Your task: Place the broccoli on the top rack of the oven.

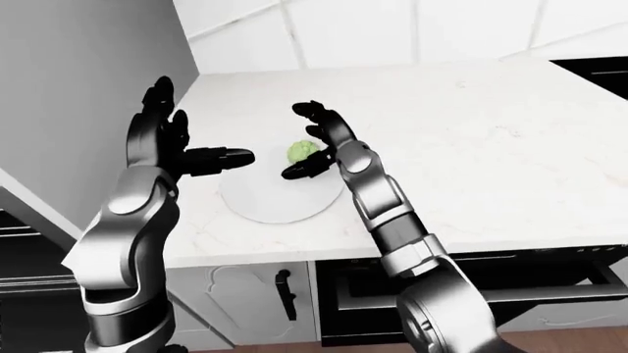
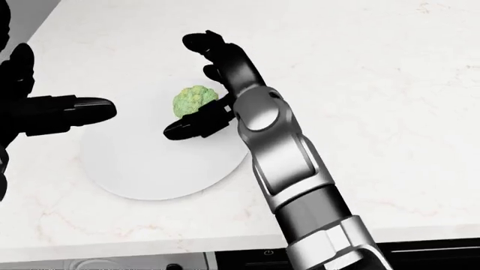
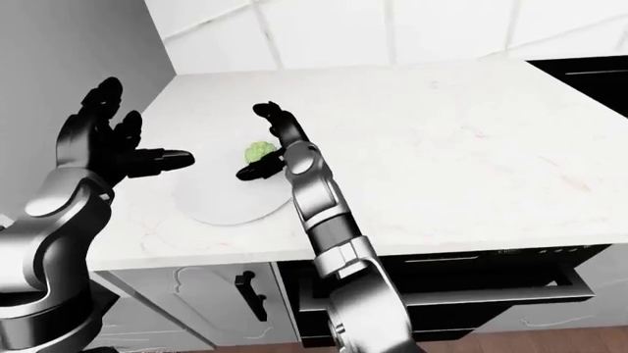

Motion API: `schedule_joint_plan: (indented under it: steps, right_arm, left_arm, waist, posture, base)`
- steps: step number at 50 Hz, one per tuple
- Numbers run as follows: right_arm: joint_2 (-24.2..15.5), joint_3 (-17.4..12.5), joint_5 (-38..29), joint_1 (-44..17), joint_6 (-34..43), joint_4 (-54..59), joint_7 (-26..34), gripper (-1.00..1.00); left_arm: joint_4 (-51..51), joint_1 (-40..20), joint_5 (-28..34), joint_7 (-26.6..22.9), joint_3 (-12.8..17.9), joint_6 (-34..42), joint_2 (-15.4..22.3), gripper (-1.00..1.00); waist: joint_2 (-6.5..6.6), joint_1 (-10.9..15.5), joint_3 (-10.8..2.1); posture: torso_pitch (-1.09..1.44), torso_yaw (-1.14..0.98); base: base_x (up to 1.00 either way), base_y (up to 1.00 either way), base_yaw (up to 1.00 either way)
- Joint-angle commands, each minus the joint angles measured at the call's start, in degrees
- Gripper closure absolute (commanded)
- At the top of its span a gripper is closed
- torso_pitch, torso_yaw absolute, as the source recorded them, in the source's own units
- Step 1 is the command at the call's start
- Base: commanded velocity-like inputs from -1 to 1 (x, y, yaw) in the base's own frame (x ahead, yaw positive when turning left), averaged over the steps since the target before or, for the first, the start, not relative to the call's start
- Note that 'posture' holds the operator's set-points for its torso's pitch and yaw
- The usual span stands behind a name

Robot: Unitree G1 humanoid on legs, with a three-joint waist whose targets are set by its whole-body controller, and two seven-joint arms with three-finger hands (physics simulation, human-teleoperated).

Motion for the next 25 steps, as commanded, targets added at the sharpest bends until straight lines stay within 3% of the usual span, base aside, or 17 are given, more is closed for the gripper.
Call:
schedule_joint_plan:
  steps: [1,25]
  right_arm:
    - [0.01,-0.04,-0.3,-1.69,-1.52,-2.26,-0.3,-0.59]
    - [0.07,-0.18,-0.81,-1.58,-2.24,-0.72,-0.35,-0.4]
  left_arm:
    - [-1.75,-1.54,0.21,0.05,0.57,-1.69,0.69,-1.0]
    - [-1.07,-1.7,0.36,0.03,0.45,-2.16,0.44,-1.0]
  waist:
    - [0.3,0.0,-1.54]
    - [0.18,0.06,-1.83]
  posture:
    - [0.0,0.0]
    - [0.0,0.0]
  base:
    - [0.0,0.0,0.0]
    - [0.0,0.0,0.0]
